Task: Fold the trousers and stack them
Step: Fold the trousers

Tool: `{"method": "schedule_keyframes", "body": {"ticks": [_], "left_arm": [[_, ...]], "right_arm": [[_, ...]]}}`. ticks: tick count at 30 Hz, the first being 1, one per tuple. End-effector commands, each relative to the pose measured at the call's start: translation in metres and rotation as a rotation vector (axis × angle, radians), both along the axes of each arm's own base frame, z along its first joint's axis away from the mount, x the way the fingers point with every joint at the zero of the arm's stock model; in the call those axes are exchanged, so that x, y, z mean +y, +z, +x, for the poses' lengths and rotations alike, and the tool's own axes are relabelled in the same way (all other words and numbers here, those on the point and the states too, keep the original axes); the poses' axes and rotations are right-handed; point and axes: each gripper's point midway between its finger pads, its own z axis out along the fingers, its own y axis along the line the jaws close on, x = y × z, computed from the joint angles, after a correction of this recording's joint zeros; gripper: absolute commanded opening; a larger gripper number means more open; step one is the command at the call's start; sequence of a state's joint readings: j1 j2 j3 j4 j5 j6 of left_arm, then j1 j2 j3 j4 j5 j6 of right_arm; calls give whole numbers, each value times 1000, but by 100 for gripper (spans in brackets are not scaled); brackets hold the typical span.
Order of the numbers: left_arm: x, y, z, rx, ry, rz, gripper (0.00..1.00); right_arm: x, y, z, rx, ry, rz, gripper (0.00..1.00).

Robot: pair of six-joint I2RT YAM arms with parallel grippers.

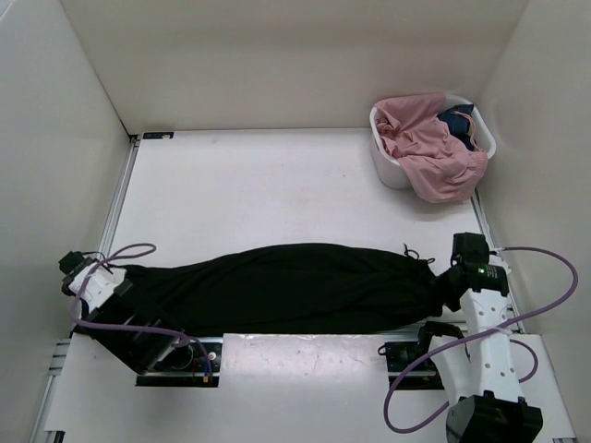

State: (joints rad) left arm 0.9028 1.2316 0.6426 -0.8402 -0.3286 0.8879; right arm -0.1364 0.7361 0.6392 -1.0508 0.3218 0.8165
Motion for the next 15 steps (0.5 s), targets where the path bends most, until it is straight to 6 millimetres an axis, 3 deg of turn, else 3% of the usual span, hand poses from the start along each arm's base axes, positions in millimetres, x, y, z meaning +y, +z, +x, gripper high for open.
{"method": "schedule_keyframes", "body": {"ticks": [1,3,6,8,9,13,14,15], "left_arm": [[16,23,-16,36,-7,95,48],[27,44,-19,45,-40,151,51],[43,71,-5,-12,-50,216,53],[41,77,0,-36,-37,182,56],[39,76,3,-50,-34,159,57],[28,60,-6,12,-23,74,58],[25,56,-8,20,-24,63,58],[22,54,-10,22,-24,59,60]], "right_arm": [[-14,19,-6,-17,-66,-69,50],[-16,30,-4,-58,-62,-86,51],[-21,56,5,-120,-23,-127,55],[-23,65,11,-109,9,-141,60],[-25,77,16,-120,41,-159,60],[-18,82,30,-95,164,-140,63],[-13,84,44,-138,204,-121,63],[10,83,53,-185,302,-25,63]]}}
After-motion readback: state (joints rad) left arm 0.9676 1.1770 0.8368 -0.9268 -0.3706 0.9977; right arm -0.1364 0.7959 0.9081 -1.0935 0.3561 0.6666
